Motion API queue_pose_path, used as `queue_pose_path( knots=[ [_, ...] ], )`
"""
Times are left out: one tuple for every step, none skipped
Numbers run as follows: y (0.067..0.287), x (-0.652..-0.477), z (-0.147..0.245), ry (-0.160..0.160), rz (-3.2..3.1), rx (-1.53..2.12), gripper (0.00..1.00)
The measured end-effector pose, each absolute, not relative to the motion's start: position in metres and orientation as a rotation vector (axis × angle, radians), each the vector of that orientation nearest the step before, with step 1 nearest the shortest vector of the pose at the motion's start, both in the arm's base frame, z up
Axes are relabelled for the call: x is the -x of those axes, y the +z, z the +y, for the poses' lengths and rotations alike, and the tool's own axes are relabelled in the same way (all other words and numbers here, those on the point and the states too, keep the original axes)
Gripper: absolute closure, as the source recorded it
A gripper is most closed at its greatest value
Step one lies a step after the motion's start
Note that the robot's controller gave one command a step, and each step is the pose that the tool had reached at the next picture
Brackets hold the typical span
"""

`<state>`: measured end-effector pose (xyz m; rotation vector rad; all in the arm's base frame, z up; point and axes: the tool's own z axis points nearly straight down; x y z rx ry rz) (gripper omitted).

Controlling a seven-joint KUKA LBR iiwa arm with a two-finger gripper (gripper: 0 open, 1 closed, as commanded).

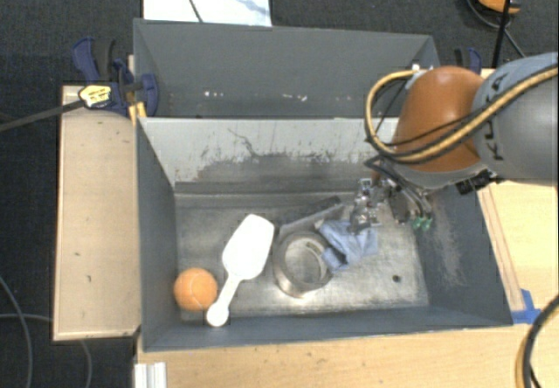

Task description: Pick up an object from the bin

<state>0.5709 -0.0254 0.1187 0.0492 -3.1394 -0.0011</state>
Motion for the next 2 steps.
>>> queue_pose_path(
  knots=[
    [0.187, -0.584, -0.044, 0.000, -3.141, -0.072, 1.00],
    [0.200, -0.577, -0.036, 0.001, -3.158, 0.025, 1.00]
  ],
)
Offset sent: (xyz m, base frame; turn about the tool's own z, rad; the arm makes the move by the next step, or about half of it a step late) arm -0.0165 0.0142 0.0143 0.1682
